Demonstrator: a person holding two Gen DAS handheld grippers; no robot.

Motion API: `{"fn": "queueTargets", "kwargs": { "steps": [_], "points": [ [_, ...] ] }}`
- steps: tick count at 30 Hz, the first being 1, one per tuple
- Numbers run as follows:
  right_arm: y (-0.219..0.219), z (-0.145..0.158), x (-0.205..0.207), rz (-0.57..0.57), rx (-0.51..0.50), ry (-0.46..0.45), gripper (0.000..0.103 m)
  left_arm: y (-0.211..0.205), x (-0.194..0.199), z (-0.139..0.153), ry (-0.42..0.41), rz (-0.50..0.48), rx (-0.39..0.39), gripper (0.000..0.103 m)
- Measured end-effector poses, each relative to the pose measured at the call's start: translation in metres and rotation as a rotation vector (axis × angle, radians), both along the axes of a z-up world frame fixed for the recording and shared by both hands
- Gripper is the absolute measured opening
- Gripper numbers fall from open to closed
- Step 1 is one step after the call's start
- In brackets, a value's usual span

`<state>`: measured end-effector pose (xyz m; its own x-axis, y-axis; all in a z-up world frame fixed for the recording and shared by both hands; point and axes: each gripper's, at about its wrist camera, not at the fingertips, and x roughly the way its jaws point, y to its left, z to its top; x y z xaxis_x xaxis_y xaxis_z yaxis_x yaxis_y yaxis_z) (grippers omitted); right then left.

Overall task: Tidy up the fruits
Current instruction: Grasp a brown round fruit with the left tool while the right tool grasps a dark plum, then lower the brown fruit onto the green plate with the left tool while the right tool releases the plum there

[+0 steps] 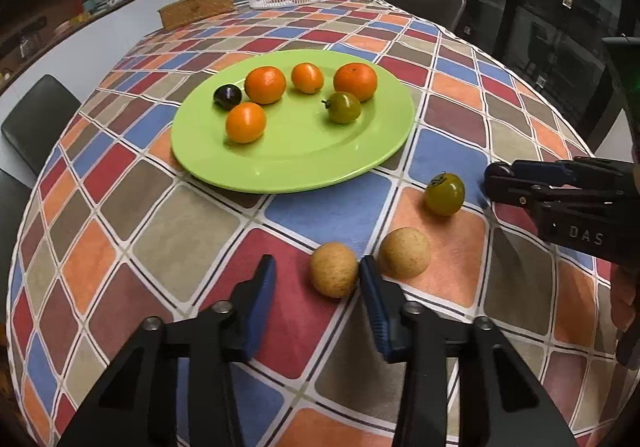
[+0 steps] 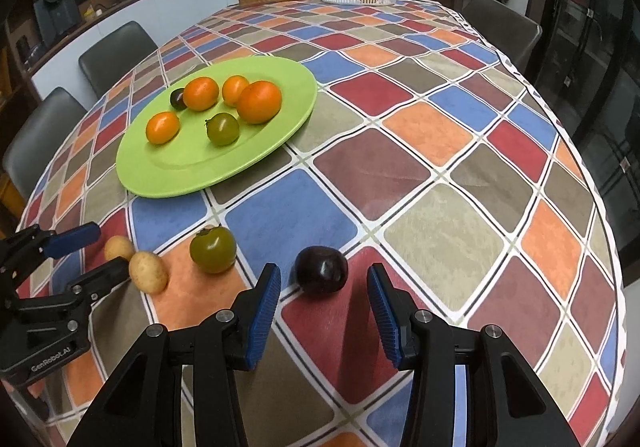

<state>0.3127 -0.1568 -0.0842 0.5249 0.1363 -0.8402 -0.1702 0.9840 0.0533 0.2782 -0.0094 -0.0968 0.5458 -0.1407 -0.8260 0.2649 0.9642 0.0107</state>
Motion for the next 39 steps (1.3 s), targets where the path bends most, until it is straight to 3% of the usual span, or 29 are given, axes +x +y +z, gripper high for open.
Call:
{"fn": "queueTargets", "kwargs": {
  "steps": [3, 7, 14, 31, 39],
  "points": [
    [-0.002, -0.003, 0.002, 0.003, 0.009, 0.013, 0.036, -0.002, 0.0, 0.0, 0.002, -0.014, -0.005, 0.026],
    [-0.001, -0.004, 0.0, 0.019, 0.01, 0.005, 0.03, -0.004, -0.001, 0.0, 0.0, -0.024, -0.011, 0.026],
    [0.002, 0.005, -0.007, 0.032, 0.014, -0.026, 0.029, -0.002, -0.009, 0.009, -0.023, -0.016, -0.038, 0.026],
    [0.027, 0.076, -0.03, 0.131, 0.097, -0.186, 0.029, 0.008, -0.03, 0.077, -0.181, -0.025, -0.121, 0.026],
    [0.048, 0.08, -0.016, 0.173, 0.101, -0.174, 0.029, 0.012, -0.015, 0.085, -0.203, -0.02, -0.12, 0.026]
  ]
}}
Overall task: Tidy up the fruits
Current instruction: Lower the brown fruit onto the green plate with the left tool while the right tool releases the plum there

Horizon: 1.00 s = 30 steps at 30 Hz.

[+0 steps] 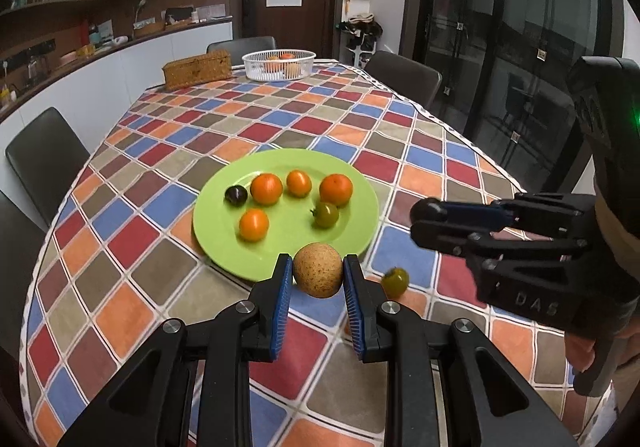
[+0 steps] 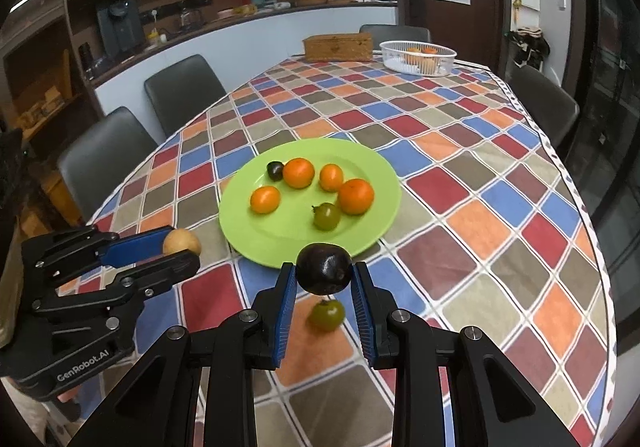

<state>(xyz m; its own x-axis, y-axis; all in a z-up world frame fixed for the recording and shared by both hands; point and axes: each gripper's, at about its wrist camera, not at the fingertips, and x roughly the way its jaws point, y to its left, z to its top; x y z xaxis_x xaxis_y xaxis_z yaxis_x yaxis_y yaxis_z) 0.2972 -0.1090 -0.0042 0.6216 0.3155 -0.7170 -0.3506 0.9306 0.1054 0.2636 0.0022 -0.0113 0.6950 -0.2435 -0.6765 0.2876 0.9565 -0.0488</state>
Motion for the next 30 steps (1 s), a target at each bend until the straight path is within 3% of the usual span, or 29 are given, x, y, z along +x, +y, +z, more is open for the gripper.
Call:
{"fn": "queueTargets", "kwargs": {
  "steps": [10, 30],
  "points": [
    [0.025, -0.005, 0.031, 0.047, 0.024, 0.04, 0.029, 0.022, 0.032, 0.0, 0.014, 0.026, -0.059, 0.026],
    [0.049, -0.044, 0.083, 0.084, 0.002, 0.122, 0.029, 0.045, 0.085, -0.051, 0.139, 0.058, -0.103, 0.026]
  ]
}}
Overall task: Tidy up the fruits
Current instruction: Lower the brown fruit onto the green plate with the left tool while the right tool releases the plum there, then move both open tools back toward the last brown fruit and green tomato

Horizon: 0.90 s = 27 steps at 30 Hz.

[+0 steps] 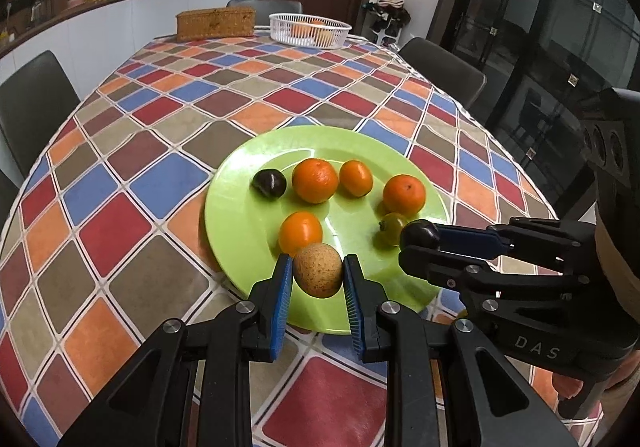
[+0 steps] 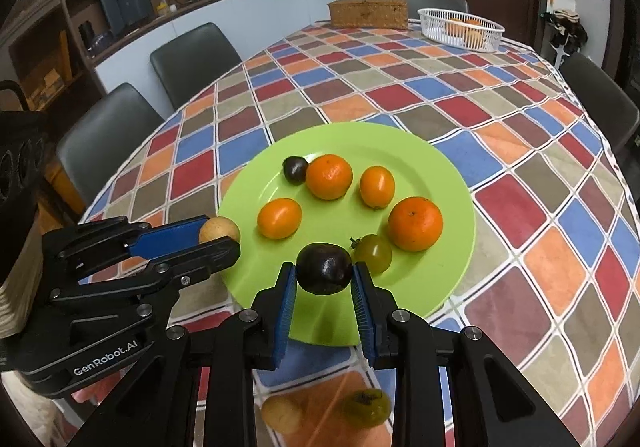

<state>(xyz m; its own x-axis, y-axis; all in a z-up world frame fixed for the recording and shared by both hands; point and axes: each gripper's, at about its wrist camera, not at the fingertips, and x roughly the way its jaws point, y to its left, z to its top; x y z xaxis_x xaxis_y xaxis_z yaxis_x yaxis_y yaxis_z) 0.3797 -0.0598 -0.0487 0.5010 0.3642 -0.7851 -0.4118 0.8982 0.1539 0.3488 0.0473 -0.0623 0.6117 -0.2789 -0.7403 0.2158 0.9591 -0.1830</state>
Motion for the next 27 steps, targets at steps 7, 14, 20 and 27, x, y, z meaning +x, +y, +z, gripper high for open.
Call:
{"fn": "queueTargets", "kwargs": {
  "steps": [7, 14, 20, 27],
  "points": [
    [-0.002, -0.005, 0.005, -0.01, 0.01, 0.014, 0.03, -0.002, 0.004, 0.0, -0.01, 0.005, 0.033, 0.033],
    [-0.012, 0.005, -0.001, -0.032, 0.027, -0.007, 0.034, -0.003, -0.01, 0.013, -0.04, 0.017, 0.055, 0.034],
    [-0.015, 0.029, -0.021, -0.011, 0.009, -0.086, 0.034, -0.006, -0.033, 0.036, -0.101, 0.019, 0.084, 0.036],
    [-0.022, 0.058, -0.049, 0.019, 0.007, -0.174, 0.04, -0.016, -0.064, 0.063, -0.173, 0.012, 0.112, 0.045]
  ]
}}
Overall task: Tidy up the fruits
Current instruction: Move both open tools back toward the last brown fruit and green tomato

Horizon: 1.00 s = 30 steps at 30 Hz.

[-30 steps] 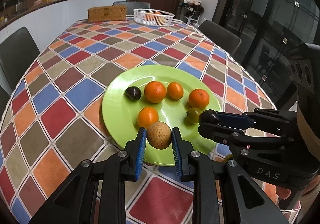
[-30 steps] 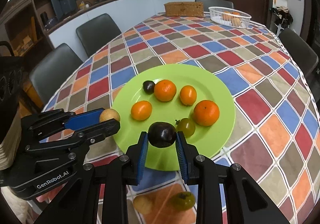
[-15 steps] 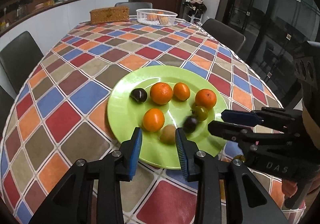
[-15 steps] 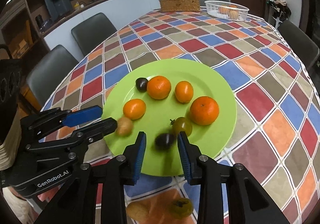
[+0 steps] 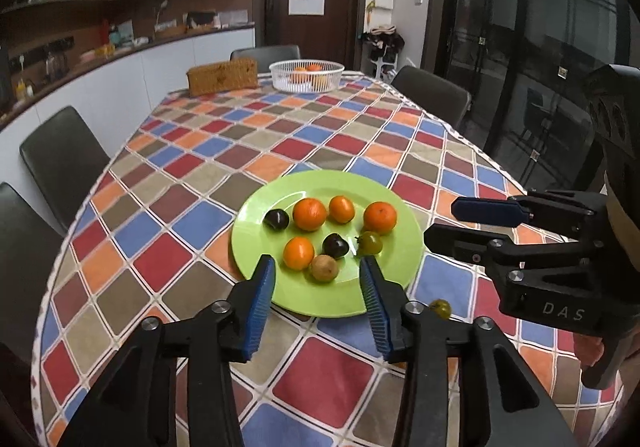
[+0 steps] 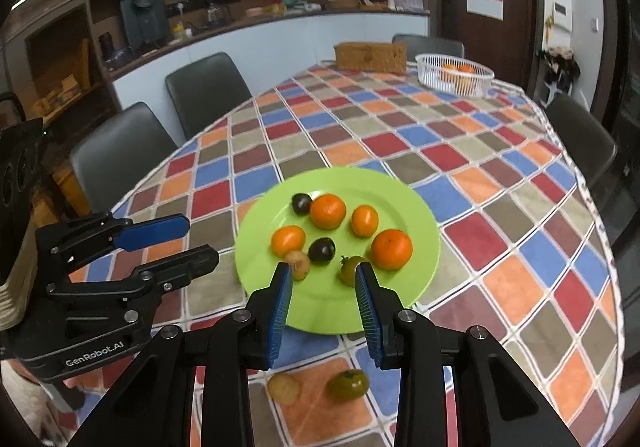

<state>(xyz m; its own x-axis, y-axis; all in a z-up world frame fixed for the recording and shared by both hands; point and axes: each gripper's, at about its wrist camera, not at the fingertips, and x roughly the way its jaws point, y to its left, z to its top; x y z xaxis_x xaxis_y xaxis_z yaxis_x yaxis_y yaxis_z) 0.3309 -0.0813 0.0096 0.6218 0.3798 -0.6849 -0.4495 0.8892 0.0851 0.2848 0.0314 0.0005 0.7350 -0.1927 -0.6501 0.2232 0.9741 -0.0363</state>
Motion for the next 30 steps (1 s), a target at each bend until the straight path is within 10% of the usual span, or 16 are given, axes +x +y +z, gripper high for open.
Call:
{"fn": "queueTargets", "kwargs": {
  "steps": [17, 30],
  "points": [
    [-0.033, -0.001, -0.033, 0.026, -0.079, -0.044, 0.048, -0.037, -0.043, 0.001, -0.034, -0.03, 0.075, 0.075],
    [-0.038, -0.032, -0.039, 0.113, -0.164, -0.014, 0.048, -0.059, -0.048, -0.032, 0.009, -0.11, 0.126, 0.075]
  ]
}}
